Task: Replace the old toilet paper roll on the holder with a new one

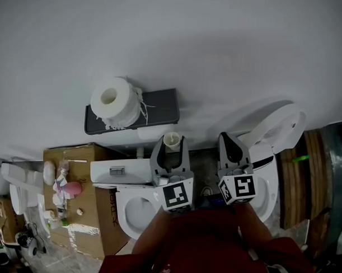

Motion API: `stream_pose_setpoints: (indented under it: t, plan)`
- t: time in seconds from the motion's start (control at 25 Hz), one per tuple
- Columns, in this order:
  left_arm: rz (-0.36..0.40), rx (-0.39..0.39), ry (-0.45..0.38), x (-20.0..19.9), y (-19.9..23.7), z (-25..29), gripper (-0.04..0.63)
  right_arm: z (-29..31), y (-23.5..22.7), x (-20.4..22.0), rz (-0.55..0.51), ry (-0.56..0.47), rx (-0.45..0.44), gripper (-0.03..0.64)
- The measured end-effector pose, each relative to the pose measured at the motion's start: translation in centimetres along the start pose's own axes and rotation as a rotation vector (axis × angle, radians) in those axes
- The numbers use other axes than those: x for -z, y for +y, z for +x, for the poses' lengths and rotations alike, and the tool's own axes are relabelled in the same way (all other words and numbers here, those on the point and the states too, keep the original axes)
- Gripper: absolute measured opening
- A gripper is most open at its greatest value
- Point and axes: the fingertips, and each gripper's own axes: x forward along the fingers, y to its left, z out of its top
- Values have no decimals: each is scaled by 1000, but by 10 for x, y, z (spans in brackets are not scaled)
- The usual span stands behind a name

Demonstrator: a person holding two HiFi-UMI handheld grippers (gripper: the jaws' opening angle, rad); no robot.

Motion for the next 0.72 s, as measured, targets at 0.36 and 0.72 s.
stream_pose_setpoints:
  t: [0.36, 0.72]
  plan:
    - [34, 18, 23, 6, -14, 6, 216, 1, -7, -4, -28, 13, 2, 17]
    - [14, -10, -3, -2, -9, 5, 216, 7, -4, -4, -29, 6, -18, 18]
